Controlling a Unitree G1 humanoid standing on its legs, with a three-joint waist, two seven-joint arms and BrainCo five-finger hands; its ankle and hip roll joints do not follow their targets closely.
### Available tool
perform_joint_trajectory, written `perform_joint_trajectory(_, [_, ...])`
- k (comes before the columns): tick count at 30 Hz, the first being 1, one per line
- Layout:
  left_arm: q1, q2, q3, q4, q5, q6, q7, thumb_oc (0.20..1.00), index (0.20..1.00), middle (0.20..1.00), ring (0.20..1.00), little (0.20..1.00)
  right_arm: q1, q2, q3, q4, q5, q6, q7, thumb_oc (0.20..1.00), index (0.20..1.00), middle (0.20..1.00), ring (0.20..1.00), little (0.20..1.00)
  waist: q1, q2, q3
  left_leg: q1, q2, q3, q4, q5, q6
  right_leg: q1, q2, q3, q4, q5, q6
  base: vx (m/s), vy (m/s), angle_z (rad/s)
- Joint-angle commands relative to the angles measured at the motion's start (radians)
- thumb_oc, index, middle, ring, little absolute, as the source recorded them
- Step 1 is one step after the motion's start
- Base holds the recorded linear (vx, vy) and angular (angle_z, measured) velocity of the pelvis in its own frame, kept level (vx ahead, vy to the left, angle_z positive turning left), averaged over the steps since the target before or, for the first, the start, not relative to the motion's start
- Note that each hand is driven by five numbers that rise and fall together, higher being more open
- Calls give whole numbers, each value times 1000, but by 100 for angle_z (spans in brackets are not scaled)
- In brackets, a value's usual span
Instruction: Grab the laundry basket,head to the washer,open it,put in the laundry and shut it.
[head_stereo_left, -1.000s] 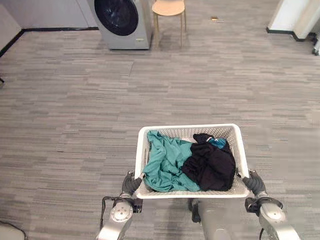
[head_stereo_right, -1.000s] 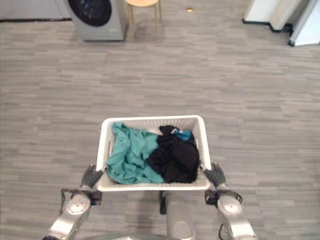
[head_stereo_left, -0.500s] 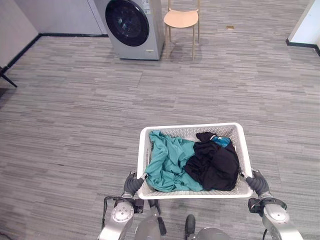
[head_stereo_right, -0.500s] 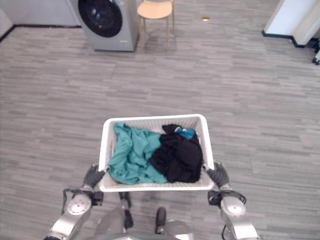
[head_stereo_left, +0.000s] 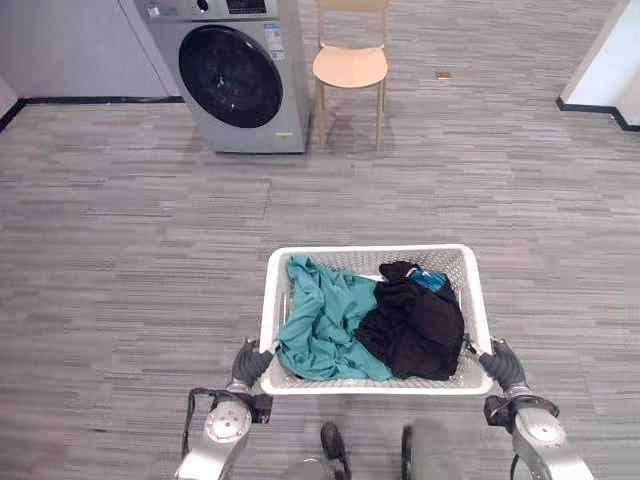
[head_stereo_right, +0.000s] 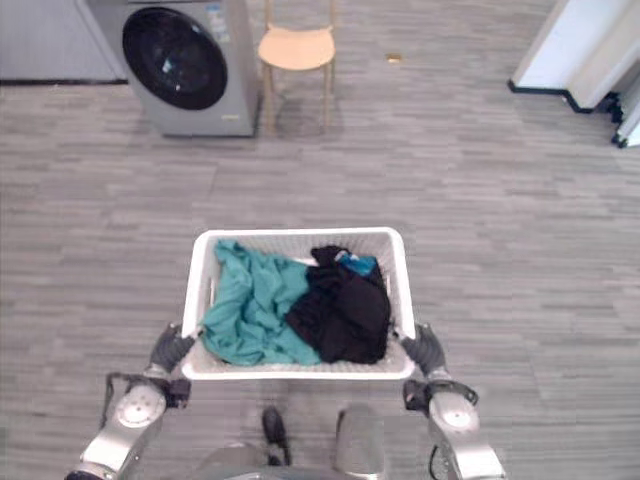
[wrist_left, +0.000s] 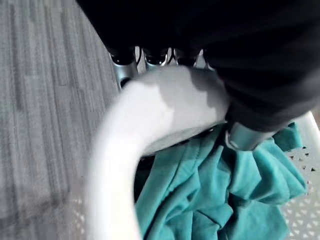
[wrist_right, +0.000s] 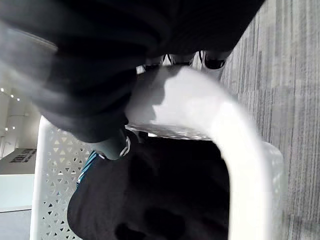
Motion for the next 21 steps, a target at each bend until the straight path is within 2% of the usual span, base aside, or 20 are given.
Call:
perform_joint_trajectory(1, [-9, -34, 28, -79, -68, -97, -37, 200, 200, 200, 200, 200, -68, 5, -17, -103, 83, -102, 104, 200, 200, 200, 200, 200, -19, 8, -2, 29, 63, 12, 59, -98, -97, 141, 53, -77, -489, 182, 69, 565, -176, 25])
perform_joint_trajectory(2, [-19, -38, 32, -71, -61, -99, -34, 200, 200, 200, 200, 200, -69, 8, -19, -93, 80, -103, 101, 200, 200, 200, 200, 200, -25, 7, 2, 49, 67, 10, 54, -107, -108, 130, 51, -95, -543, 206, 80, 458, -154, -11])
perform_joint_trajectory(3, [-27, -38, 33, -68, -55, -100, -31, 200, 200, 200, 200, 200, -64, 10, -25, -87, 76, -105, 95, 200, 200, 200, 200, 200, -28, 8, -1, 70, 71, 1, 52, -133, -118, 118, 44, -88, -557, 204, 93, 274, -117, 0])
perform_joint_trajectory(4, [-28, -40, 32, -67, -54, -101, -31, 200, 200, 200, 200, 200, -64, 10, -26, -87, 76, -106, 94, 200, 200, 200, 200, 200, -31, 6, 4, 65, 71, 7, 58, -126, -116, 118, 40, -99, -559, 214, 87, 287, -150, 20])
perform_joint_trajectory(5, [-33, -44, 27, -68, -54, -107, -40, 200, 200, 200, 200, 200, -43, 9, -36, -97, 72, -107, 97, 200, 200, 200, 200, 200, -47, -1, -6, 86, 72, 4, 64, -155, -128, 120, 38, -68, -554, 215, 88, 408, -278, 50])
perform_joint_trajectory(6, [-38, -61, 7, -59, -52, -111, -58, 200, 200, 200, 200, 200, -11, 11, -56, -93, 88, -111, 100, 200, 200, 200, 200, 200, -75, -9, -22, 78, 99, 11, 179, -185, -145, 153, 42, -35, -537, 227, 59, 449, -265, 83])
perform_joint_trajectory(7, [-38, -61, 7, -59, -52, -111, -58, 200, 200, 200, 200, 200, -10, 10, -56, -93, 88, -111, 101, 200, 200, 200, 200, 200, -76, -8, -22, 75, 101, 9, 184, -188, -146, 153, 43, -37, -538, 227, 59, 451, -258, 112])
perform_joint_trajectory(9, [-44, -64, -14, -72, -64, -108, -70, 200, 200, 200, 200, 200, -7, -15, -70, -87, 98, -111, 97, 200, 200, 200, 200, 200, -74, -2, -21, 4, 152, -1, 390, -134, -165, 210, 49, -62, -555, 219, 25, 328, -243, 117])
perform_joint_trajectory(10, [-61, -64, -26, -72, -69, -105, -74, 200, 200, 200, 200, 200, -12, -31, -85, -84, 91, -110, 83, 200, 200, 200, 200, 200, -59, -17, -9, -85, 193, 5, 478, -52, -183, 275, 57, -75, -584, 191, -6, 241, -232, 78])
perform_joint_trajectory(11, [-62, -64, -26, -72, -69, -105, -74, 200, 200, 200, 200, 200, -12, -31, -86, -84, 91, -109, 83, 200, 200, 200, 200, 200, -59, -16, -8, -87, 195, 3, 481, -53, -183, 276, 59, -76, -585, 191, -7, 240, -200, 48])
perform_joint_trajectory(13, [-60, -61, -23, -76, -69, -102, -76, 200, 200, 200, 200, 200, -12, -38, -94, -93, 97, -106, 80, 200, 200, 200, 200, 200, -46, -29, -9, -132, 189, 9, 454, -70, -166, 312, 63, -74, -592, 169, -18, 276, -110, 9])
perform_joint_trajectory(14, [-48, -62, -12, -72, -65, -97, -74, 200, 200, 200, 200, 200, -10, -42, -96, -87, 92, -102, 79, 200, 200, 200, 200, 200, -37, -33, -16, -167, 176, 19, 382, -75, -158, 348, 71, -72, -599, 146, -16, 293, -86, -10])
perform_joint_trajectory(15, [-48, -62, -12, -72, -65, -97, -74, 200, 200, 200, 200, 200, -10, -42, -96, -87, 92, -102, 79, 200, 200, 200, 200, 200, -37, -33, -16, -166, 175, 20, 381, -75, -158, 349, 71, -72, -599, 146, -16, 336, -76, -8])
perform_joint_trajectory(16, [-40, -63, -8, -73, -62, -95, -72, 200, 200, 200, 200, 200, -8, -42, -97, -84, 89, -99, 79, 200, 200, 200, 200, 200, -32, -28, -19, -176, 177, 33, 328, -49, -161, 369, 80, -73, -604, 134, -14, 376, -23, -27])
perform_joint_trajectory(17, [-28, -64, 5, -75, -55, -91, -64, 200, 200, 200, 200, 200, -9, -37, -94, -79, 90, -102, 75, 200, 200, 200, 200, 200, -18, -9, -19, -187, 179, 55, 203, 31, -174, 404, 105, -70, -595, 102, -12, 505, -24, -36])
perform_joint_trajectory(21, [-12, -70, 21, -82, -53, -87, -54, 200, 200, 200, 200, 200, -12, -32, -86, -69, 86, -102, 73, 200, 200, 200, 200, 200, 5, 5, -16, -217, 174, 37, 70, 79, -177, 463, 132, -52, -564, 45, -12, 354, -4, -60])
